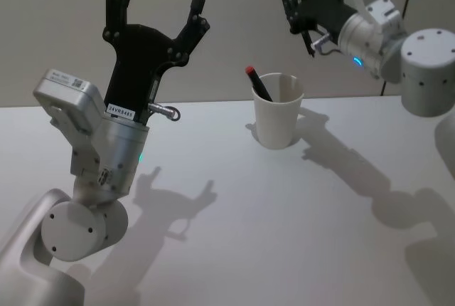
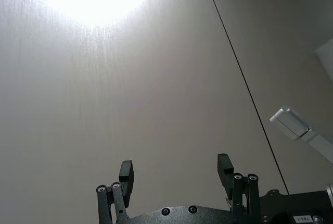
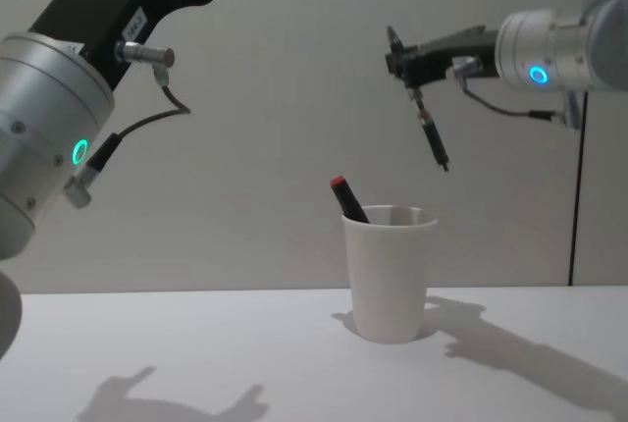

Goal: Place the pen into the pen holder.

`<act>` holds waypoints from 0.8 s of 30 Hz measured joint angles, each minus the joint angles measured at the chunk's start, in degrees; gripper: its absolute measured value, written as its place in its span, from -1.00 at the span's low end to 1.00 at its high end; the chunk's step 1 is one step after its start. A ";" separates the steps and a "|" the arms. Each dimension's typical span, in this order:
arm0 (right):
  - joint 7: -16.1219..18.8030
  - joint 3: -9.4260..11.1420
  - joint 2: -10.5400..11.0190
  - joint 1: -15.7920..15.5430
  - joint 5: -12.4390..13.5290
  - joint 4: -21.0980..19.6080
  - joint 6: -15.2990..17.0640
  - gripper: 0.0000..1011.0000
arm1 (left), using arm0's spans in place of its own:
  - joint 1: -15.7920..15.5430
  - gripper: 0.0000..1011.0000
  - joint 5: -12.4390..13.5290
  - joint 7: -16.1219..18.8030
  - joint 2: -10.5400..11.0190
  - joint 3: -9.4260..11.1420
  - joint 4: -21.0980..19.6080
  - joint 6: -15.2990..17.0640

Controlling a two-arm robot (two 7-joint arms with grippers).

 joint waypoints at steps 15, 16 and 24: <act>1.55 -0.13 -0.60 0.72 1.79 -1.35 0.62 -0.74 | 0.00 0.98 0.00 0.00 0.00 0.00 0.00 0.00; 1.75 -0.18 -0.63 0.72 1.98 -1.33 0.75 -0.74 | 0.00 0.98 0.00 0.00 0.00 0.00 0.00 0.00; 4.16 -0.77 -1.28 0.85 4.28 0.53 1.64 -0.74 | 0.00 0.98 0.00 0.00 0.00 0.00 0.00 0.00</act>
